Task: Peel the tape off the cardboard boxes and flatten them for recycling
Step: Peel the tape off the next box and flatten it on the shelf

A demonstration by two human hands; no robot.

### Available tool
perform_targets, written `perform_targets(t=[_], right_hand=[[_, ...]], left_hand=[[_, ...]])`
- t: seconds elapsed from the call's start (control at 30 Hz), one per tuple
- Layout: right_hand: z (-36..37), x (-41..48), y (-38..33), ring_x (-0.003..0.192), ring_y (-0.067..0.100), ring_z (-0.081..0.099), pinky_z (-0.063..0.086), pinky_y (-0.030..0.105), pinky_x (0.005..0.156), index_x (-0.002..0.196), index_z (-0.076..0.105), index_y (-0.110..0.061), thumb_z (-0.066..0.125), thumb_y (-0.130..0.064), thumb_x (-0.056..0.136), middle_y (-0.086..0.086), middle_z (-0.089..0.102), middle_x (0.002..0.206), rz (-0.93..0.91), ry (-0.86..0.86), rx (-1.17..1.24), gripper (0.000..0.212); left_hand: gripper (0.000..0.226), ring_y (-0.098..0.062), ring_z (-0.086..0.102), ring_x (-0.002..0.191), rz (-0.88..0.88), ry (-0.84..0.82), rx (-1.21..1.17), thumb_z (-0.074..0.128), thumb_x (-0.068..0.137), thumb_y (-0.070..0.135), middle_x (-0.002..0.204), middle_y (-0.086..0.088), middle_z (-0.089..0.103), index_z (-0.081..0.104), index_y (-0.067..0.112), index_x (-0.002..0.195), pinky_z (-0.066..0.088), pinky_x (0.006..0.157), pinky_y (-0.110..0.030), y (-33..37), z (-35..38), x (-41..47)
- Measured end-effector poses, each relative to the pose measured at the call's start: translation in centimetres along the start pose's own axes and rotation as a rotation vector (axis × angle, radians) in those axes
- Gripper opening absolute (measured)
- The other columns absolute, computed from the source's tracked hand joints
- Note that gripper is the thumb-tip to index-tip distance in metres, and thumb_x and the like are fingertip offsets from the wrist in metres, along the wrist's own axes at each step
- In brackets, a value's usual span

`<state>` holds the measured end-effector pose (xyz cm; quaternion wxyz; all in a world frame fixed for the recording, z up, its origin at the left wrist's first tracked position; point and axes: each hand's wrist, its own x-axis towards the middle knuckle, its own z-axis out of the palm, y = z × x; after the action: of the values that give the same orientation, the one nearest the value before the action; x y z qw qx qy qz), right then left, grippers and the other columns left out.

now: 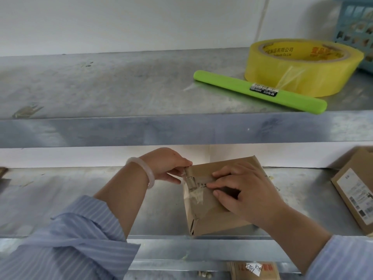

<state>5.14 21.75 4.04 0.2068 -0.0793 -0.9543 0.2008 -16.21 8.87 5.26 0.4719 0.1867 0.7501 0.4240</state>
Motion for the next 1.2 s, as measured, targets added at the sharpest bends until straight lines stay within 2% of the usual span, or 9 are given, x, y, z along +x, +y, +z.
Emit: perform_targets(t=[0.1, 0.2, 0.4, 0.57, 0.73, 0.83, 0.97, 1.1, 1.2], right_hand=[[-0.1, -0.1, 0.0, 0.100, -0.015, 0.043, 0.023, 0.008, 0.095, 0.095, 0.073, -0.048, 0.052, -0.054, 0.079, -0.031, 0.062, 0.105, -0.009, 0.001, -0.002, 0.026], [-0.1, -0.2, -0.1, 0.100, -0.015, 0.043, 0.022, 0.006, 0.095, 0.095, 0.072, -0.049, 0.052, -0.054, 0.079, -0.031, 0.063, 0.105, -0.015, 0.001, 0.002, 0.026], [0.0, -0.1, -0.1, 0.100, -0.017, 0.041, 0.023, 0.007, 0.095, 0.094, 0.073, -0.048, 0.057, -0.050, 0.079, -0.031, 0.062, 0.104, -0.012, 0.013, 0.012, 0.021], [0.0, 0.1, -0.1, 0.101, -0.017, 0.041, 0.019, 0.003, 0.097, 0.094, 0.073, -0.049, 0.052, -0.054, 0.079, -0.032, 0.062, 0.104, -0.010, 0.008, 0.006, 0.026], [-0.1, 0.3, -0.1, 0.100, -0.014, 0.042, 0.018, 0.001, 0.097, 0.094, 0.073, -0.048, 0.064, -0.044, 0.079, -0.029, 0.063, 0.105, -0.014, -0.002, -0.004, 0.018], [-0.1, 0.5, -0.1, 0.101, -0.015, 0.041, 0.017, 0.001, 0.096, 0.095, 0.073, -0.048, 0.062, -0.046, 0.079, -0.030, 0.063, 0.105, -0.016, -0.011, -0.007, 0.019], [-0.2, 0.6, -0.2, 0.100, -0.020, 0.040, 0.011, -0.002, 0.097, 0.097, 0.072, -0.049, 0.058, -0.049, 0.081, -0.033, 0.060, 0.106, -0.016, -0.032, -0.022, 0.021], [-0.2, 0.7, -0.2, 0.103, -0.027, 0.035, 0.008, -0.003, 0.097, 0.097, 0.072, -0.049, 0.057, -0.049, 0.080, -0.036, 0.056, 0.104, -0.017, -0.041, -0.023, 0.022], [-0.3, 0.8, -0.3, 0.100, -0.020, 0.040, 0.012, -0.002, 0.097, 0.096, 0.073, -0.048, 0.060, -0.047, 0.080, -0.033, 0.060, 0.105, -0.012, -0.037, -0.014, 0.021]], left_hand=[[0.015, -0.015, 0.064, 0.071, -0.062, -0.043, 0.186, 0.071, 0.087, 0.020, 0.072, -0.005, 0.067, 0.072, 0.005, 0.086, 0.060, 0.073, -0.035, 1.6, -0.4, 0.1], [0.016, -0.013, 0.062, 0.068, -0.083, -0.048, 0.344, 0.064, 0.090, 0.012, 0.075, -0.005, 0.065, 0.069, 0.000, 0.100, 0.059, 0.078, -0.035, 2.6, -0.3, 0.4], [0.014, -0.011, 0.058, 0.066, -0.076, -0.024, 0.537, 0.056, 0.090, 0.009, 0.077, -0.001, 0.062, 0.068, 0.014, 0.085, 0.056, 0.064, -0.025, 3.1, 0.3, 0.4], [0.018, -0.010, 0.060, 0.080, -0.014, -0.054, 0.425, 0.052, 0.096, 0.019, 0.089, 0.000, 0.064, 0.068, 0.017, 0.087, 0.055, 0.071, -0.024, 1.8, 0.2, -0.1], [0.020, -0.013, 0.065, 0.087, 0.194, 0.088, 0.171, 0.048, 0.100, 0.021, 0.093, -0.003, 0.068, 0.064, 0.015, 0.088, 0.057, 0.083, -0.034, -0.4, 0.3, -0.7], [0.020, -0.014, 0.066, 0.086, 0.331, 0.215, 0.268, 0.046, 0.100, 0.019, 0.091, -0.001, 0.068, 0.060, 0.018, 0.086, 0.057, 0.077, -0.028, -1.2, 1.0, -1.1], [0.021, -0.013, 0.063, 0.072, 0.482, 0.449, 0.289, 0.047, 0.098, 0.017, 0.078, 0.004, 0.065, 0.057, 0.023, 0.080, 0.054, 0.072, -0.027, -2.0, 1.9, -1.2], [0.018, -0.007, 0.066, 0.071, 0.460, 0.406, 0.224, 0.052, 0.097, 0.019, 0.081, 0.006, 0.068, 0.062, 0.024, 0.083, 0.056, 0.066, -0.020, -2.1, 1.1, -1.5], [0.012, -0.004, 0.067, 0.076, 0.424, 0.394, 0.241, 0.055, 0.096, 0.026, 0.088, 0.010, 0.068, 0.063, 0.027, 0.087, 0.055, 0.066, -0.018, -2.5, 0.7, -1.7]])
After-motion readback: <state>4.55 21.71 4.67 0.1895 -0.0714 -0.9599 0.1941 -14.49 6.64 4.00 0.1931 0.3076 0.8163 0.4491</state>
